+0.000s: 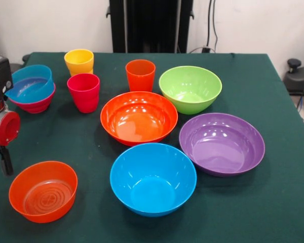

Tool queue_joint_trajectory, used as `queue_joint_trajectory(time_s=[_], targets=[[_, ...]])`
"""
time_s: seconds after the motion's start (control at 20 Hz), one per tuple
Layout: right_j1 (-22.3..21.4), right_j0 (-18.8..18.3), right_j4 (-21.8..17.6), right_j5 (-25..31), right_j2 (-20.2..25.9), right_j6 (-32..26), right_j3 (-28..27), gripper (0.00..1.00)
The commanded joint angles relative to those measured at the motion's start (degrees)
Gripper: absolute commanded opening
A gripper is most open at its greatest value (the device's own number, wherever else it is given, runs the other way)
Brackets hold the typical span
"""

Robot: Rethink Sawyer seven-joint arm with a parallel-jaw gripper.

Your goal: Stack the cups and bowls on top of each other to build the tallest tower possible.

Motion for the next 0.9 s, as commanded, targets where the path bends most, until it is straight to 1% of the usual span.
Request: queue_joint_trajectory(time_s=[0.05, 0.3, 0.5, 0.9], targets=[[0.6, 4.0, -1.3, -1.4, -3.3, 1.4, -2.8, 1.0], [-0.4, 4.2, 0.2, 0.3, -3.2, 1.6, -3.0, 1.0], [-0.7, 4.2, 0.7, 0.9, -3.2, 1.4, -3.1, 1.0], [-0.4, 4.5, 1.8, 1.4, -3.4, 0.9, -4.4, 1.0]])
